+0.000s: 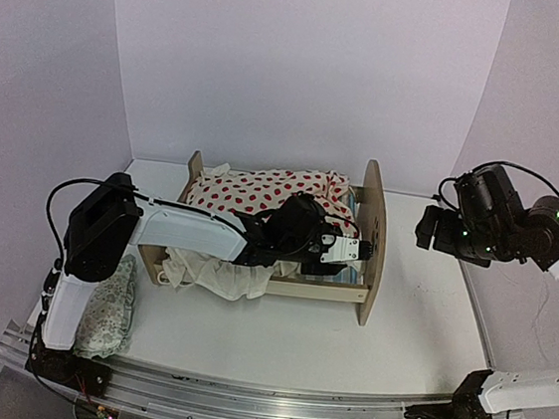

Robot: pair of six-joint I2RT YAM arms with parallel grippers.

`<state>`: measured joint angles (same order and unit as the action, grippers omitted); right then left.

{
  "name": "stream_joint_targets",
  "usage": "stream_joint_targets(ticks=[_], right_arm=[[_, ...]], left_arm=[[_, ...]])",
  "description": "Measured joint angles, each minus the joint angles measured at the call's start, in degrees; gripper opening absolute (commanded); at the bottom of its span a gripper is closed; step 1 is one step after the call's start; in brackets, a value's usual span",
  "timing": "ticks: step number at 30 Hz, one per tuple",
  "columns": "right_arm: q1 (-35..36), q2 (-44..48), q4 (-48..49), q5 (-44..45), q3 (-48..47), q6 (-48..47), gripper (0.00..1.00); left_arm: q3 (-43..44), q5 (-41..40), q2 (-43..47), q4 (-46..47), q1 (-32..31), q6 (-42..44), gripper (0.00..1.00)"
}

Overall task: Set up the pet bed
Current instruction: Pick up the right corner of the mattress closest to the robot from the bed frame.

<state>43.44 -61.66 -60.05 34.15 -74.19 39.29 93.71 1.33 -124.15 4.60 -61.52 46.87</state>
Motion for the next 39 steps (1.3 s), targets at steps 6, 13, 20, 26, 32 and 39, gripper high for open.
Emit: stream_joint_targets(ticks=[6,13,20,26,32,39], right_arm=[[0.0,-0.1,0.0,-1.0,0.0,0.1,0.98],[0.0,-0.1,0.0,-1.9,0.2,0.7,0.98],[0.0,-0.1,-0.1,-2.7,0.3,1.1,0.98],[0.0,0.0,-0.1,-2.7,0.3,1.1,0.98],[0.0,-1.1,-0.5,-3.6,-0.8,0.0,0.98],[0.0,-4.0,-0.5,-4.5,-3.7,-3.1,0.98]], left_arm=[[0.0,-0.8,-1.7,0.0,0.0,1.5,0.51],[0.0,-3.7,-2.6,1.2,0.0,2.7,0.27],[0.0,-7.9,-2.7,4.6,-0.5,4.3,0.00],[0.0,-10.1,-2.7,5.1,-0.7,4.2,0.00],[0.0,-9.1,-2.2,3.4,-0.8,0.8,0.00],[0.0,-6.9,2.2,-1.2,-0.8,-5.1,0.00]])
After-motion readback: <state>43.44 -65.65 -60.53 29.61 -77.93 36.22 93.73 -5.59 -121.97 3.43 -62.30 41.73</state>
